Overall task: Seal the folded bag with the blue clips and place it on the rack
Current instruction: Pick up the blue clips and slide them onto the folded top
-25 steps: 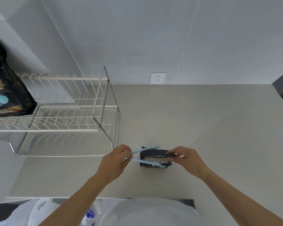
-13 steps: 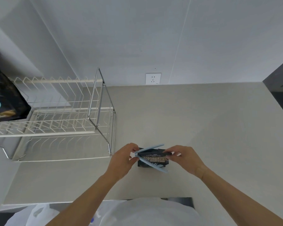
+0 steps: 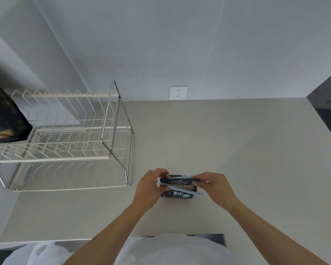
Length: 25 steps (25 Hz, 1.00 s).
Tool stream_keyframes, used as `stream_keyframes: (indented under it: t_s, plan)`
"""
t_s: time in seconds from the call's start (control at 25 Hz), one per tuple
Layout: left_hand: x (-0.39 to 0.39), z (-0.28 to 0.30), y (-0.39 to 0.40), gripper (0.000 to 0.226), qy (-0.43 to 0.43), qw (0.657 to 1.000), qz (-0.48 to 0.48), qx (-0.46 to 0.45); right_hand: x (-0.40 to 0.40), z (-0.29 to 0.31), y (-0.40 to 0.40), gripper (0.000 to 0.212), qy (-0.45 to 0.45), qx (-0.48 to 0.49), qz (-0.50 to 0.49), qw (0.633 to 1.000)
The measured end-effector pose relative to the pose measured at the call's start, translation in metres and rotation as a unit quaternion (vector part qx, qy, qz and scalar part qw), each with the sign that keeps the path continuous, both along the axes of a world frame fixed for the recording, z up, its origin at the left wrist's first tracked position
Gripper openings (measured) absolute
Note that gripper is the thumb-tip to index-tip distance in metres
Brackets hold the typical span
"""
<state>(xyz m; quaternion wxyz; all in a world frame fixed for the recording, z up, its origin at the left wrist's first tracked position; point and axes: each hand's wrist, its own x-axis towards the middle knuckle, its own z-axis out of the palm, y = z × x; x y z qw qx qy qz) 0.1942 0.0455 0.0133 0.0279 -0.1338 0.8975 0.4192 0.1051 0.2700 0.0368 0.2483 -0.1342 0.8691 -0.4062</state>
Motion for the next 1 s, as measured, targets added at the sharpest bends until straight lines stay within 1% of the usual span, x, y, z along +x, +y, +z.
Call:
stream_keyframes:
  t_s: [0.2,0.28,0.36,0.4,0.44,0.52,0.56,0.6,0.64,0.72,0.8,0.92,1.0]
  plan:
    - [-0.007,0.002,0.005,0.052,-0.003,0.999,-0.013,-0.029,-0.003,0.002,-0.004,0.018,0.033,0.037,0.032,0.998]
    - [-0.009,0.002,0.005,0.054,0.009,0.998,-0.031,-0.061,0.000,0.000,-0.003,0.016,0.065,0.056,0.040,0.996]
    - [-0.011,0.002,0.006,0.053,0.021,0.995,-0.050,-0.083,0.005,-0.003,0.001,0.017,0.101,0.045,0.022,0.994]
    - [-0.012,0.002,0.006,0.053,0.022,0.995,-0.051,-0.084,0.006,-0.005,0.006,0.024,0.101,0.034,0.018,0.994]
    - [-0.012,0.003,0.006,0.051,0.023,0.995,-0.050,-0.083,0.008,-0.007,0.011,0.039,0.082,0.030,0.025,0.996]
    - [-0.013,0.002,0.007,0.046,0.020,0.995,-0.049,-0.081,0.010,-0.013,0.020,0.076,0.037,0.066,0.070,0.995]
    - [-0.013,0.003,0.006,0.044,0.019,0.995,-0.052,-0.081,0.010,-0.017,0.023,0.087,0.032,0.095,0.094,0.991]
    - [-0.014,0.003,0.006,0.041,0.020,0.994,-0.058,-0.085,0.011,-0.020,0.024,0.088,0.043,0.118,0.109,0.986]
    - [-0.014,0.003,0.005,0.039,0.023,0.993,-0.067,-0.092,0.010,-0.023,0.023,0.083,0.067,0.132,0.111,0.983]
    - [-0.015,0.002,0.003,0.036,0.022,0.992,-0.076,-0.099,0.007,-0.027,0.022,0.067,0.124,0.129,0.098,0.979]
    - [-0.016,0.004,0.003,0.034,0.011,0.993,-0.072,-0.092,0.002,-0.028,0.021,0.055,0.145,0.111,0.089,0.979]
    - [-0.018,0.005,0.002,0.031,0.002,0.993,-0.069,-0.092,-0.005,-0.027,0.022,0.046,0.102,0.098,0.084,0.986]
    - [-0.018,0.007,0.002,0.030,-0.007,0.992,-0.076,-0.097,-0.007,-0.027,0.021,0.045,0.087,0.092,0.091,0.988]
